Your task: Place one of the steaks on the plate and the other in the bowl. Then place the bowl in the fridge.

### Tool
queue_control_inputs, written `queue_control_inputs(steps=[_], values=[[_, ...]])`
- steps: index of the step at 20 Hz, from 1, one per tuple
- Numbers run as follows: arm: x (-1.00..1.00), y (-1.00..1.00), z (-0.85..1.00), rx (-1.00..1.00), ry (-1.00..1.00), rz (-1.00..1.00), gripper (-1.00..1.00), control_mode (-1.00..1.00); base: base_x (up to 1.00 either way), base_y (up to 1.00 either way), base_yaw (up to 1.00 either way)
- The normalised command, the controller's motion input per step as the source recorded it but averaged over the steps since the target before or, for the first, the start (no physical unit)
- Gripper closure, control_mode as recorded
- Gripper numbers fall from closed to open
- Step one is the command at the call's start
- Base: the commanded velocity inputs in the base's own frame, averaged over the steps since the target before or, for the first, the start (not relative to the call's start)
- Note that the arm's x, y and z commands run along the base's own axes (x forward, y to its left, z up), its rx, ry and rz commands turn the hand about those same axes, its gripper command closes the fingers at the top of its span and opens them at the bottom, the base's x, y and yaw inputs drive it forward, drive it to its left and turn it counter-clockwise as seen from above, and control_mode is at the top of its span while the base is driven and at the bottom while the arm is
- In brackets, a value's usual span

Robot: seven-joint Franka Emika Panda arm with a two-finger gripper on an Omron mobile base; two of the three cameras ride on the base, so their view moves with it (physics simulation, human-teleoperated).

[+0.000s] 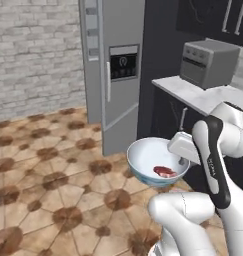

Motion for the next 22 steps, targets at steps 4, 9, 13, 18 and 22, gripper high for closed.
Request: queue_control_inputs(steps=[4,9,13,18,22], values=[[0.0,0.0,0.0,0.0,0.0,0.0,1.0,1.0,0.93,0.89,-0.16],[0.0,0.0,0.0,0.0,0.0,0.0,1.0,1.0,0.83,0.99,-0.1],[0.0,0.0,0.0,0.0,0.0,0.0,1.0,1.0,0.78,0.94,-0.01],[0.0,0.0,0.0,0.0,0.0,0.0,1.0,1.0,0.9,0.68,0.0],[0.0,0.0,0.0,0.0,0.0,0.0,1.0,1.0,1.0,0.44,0.0]])
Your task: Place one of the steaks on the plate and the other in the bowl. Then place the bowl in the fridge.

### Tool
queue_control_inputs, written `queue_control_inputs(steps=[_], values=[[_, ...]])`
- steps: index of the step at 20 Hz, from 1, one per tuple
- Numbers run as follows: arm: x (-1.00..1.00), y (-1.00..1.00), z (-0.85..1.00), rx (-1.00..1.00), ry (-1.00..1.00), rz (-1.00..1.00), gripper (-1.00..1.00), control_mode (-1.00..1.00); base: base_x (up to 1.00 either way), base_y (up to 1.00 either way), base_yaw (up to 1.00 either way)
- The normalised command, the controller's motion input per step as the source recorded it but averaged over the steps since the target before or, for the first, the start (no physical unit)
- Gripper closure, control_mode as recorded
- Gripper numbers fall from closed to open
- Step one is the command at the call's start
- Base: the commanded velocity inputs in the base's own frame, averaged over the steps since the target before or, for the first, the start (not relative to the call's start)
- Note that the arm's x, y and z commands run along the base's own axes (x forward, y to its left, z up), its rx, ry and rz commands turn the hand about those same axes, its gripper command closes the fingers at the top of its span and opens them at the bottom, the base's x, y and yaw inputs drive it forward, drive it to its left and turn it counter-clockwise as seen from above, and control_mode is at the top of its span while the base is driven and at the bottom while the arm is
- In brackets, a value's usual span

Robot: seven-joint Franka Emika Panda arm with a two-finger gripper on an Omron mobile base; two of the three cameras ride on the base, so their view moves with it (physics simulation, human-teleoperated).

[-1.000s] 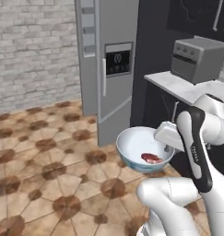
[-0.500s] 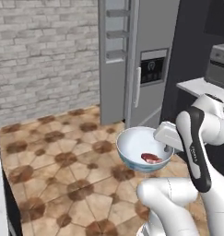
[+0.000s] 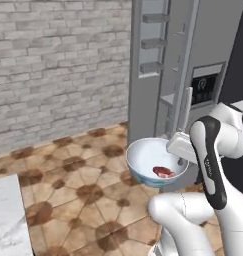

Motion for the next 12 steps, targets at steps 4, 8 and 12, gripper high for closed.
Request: queue_control_inputs(steps=[4,8,12], values=[[0.0,0.0,0.0,0.0,0.0,0.0,1.0,1.0,1.0,0.43,0.0],[0.0,0.0,0.0,0.0,0.0,0.0,1.0,1.0,1.0,0.49,0.0],[0.0,0.0,0.0,0.0,0.0,0.0,1.0,1.0,1.0,0.3,0.0]])
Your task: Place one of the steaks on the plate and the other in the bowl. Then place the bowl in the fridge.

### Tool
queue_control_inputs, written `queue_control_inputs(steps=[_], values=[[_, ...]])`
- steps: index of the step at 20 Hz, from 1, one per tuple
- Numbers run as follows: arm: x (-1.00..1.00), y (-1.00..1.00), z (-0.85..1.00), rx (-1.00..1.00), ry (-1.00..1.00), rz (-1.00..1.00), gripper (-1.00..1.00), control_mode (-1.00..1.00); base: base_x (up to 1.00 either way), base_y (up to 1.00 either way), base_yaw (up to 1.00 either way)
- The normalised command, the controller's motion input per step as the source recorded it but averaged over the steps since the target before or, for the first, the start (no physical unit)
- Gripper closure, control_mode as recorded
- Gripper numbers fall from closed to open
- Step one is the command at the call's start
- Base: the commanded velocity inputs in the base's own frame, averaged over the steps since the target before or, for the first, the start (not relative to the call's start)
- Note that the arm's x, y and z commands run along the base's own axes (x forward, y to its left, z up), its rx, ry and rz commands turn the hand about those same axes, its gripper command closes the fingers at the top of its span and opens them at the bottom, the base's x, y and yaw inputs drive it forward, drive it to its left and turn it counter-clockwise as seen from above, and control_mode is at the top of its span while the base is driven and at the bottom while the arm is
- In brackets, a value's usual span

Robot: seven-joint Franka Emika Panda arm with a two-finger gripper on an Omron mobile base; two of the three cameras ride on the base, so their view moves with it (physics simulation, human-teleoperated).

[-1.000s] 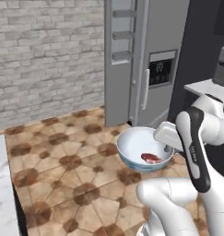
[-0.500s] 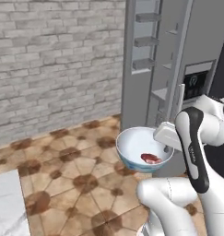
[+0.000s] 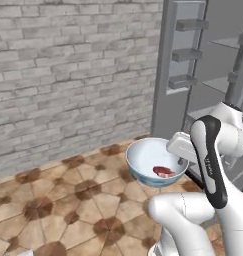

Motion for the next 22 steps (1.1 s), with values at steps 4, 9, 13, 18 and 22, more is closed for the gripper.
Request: queue_control_inputs(steps=[4,9,13,18,22], values=[[0.0,0.0,0.0,0.0,0.0,0.0,1.0,1.0,1.0,0.28,-0.03],[0.0,0.0,0.0,0.0,0.0,0.0,1.0,1.0,1.0,0.3,-0.05],[0.0,0.0,0.0,0.0,0.0,0.0,1.0,1.0,0.76,0.51,-0.17],[0.0,0.0,0.0,0.0,0.0,0.0,1.0,1.0,0.56,0.63,-0.35],[0.0,0.0,0.0,0.0,0.0,0.0,1.0,1.0,0.43,0.65,-0.51]])
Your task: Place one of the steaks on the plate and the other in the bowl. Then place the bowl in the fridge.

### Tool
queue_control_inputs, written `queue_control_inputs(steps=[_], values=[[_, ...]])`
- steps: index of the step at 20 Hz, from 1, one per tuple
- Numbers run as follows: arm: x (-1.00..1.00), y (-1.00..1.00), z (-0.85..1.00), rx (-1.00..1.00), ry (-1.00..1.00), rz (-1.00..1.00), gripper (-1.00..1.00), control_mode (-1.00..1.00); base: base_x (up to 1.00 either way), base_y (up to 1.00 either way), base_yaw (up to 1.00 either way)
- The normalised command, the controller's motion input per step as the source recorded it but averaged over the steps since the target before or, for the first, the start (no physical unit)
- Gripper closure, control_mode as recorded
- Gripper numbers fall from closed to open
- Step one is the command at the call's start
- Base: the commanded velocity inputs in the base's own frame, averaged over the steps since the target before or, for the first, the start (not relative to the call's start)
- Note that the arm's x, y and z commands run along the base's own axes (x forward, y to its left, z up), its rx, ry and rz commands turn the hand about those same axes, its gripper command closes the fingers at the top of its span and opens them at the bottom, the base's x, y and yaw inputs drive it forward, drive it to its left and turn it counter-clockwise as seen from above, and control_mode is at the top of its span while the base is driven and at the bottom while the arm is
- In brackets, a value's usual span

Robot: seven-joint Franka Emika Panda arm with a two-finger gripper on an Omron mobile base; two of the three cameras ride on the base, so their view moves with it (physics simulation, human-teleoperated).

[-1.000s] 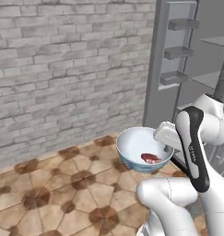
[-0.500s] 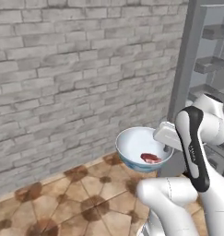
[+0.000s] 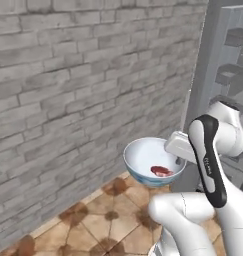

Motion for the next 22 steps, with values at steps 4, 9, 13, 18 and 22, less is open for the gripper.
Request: queue_control_inputs(steps=[4,9,13,18,22], values=[[0.0,0.0,0.0,0.0,0.0,0.0,1.0,1.0,0.35,0.43,-0.66],[0.0,0.0,0.0,0.0,0.0,0.0,1.0,1.0,0.2,0.17,-0.74],[0.0,0.0,0.0,0.0,0.0,0.0,1.0,1.0,0.22,0.08,-0.78],[0.0,0.0,0.0,0.0,0.0,0.0,1.0,1.0,0.32,0.04,-0.77],[0.0,0.0,0.0,0.0,0.0,0.0,1.0,1.0,0.53,0.22,-0.78]])
